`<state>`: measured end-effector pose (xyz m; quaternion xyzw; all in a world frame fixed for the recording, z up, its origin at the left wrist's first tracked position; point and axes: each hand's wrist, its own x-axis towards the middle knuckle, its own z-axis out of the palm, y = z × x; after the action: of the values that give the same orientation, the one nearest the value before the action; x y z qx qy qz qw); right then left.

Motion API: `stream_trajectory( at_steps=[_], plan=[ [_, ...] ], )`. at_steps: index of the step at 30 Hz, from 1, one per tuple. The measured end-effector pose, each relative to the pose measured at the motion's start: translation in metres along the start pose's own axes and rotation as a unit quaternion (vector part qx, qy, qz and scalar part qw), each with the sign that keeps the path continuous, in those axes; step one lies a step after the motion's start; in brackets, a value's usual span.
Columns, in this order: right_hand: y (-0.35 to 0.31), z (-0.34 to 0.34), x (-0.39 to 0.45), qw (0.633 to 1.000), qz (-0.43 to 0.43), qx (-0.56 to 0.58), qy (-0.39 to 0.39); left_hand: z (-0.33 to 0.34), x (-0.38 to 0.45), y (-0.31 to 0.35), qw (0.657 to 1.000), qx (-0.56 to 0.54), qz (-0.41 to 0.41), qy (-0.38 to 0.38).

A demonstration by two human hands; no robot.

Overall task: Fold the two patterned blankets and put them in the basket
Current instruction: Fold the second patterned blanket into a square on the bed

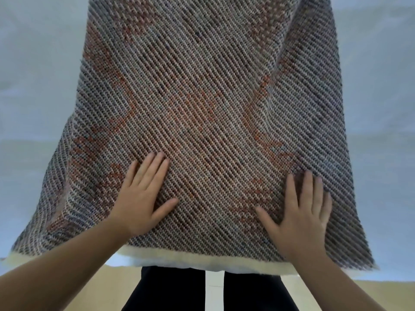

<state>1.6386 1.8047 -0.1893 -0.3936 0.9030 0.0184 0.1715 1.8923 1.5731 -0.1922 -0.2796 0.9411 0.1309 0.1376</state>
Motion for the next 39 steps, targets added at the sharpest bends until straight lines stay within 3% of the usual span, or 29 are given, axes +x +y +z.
stream_trajectory(
  at_steps=[3, 6, 13, 26, 32, 39],
  plan=[
    [-0.046, -0.013, 0.043, 0.997, -0.063, -0.003, 0.035, -0.022, 0.058, 0.033, 0.998, 0.014, 0.049, 0.039],
    [-0.063, -0.007, 0.062, 0.997, -0.082, -0.015, 0.002, -0.021, 0.088, 0.043, 0.998, 0.033, 0.060, 0.008],
    [0.004, 0.020, 0.012, 0.999, -0.025, -0.032, -0.024, 0.012, 0.032, 0.003, 0.998, 0.046, 0.051, -0.015],
    [0.021, 0.027, -0.010, 0.999, 0.024, -0.001, 0.034, 0.024, -0.002, -0.007, 0.998, 0.053, 0.018, -0.006],
    [0.035, 0.029, -0.019, 0.999, 0.043, 0.003, 0.030, 0.020, -0.002, 0.011, 1.000, 0.001, -0.008, 0.009],
    [0.052, 0.031, -0.030, 0.997, 0.052, 0.029, 0.053, 0.017, 0.056, 0.121, 0.989, 0.014, 0.149, 0.002]
  ],
)
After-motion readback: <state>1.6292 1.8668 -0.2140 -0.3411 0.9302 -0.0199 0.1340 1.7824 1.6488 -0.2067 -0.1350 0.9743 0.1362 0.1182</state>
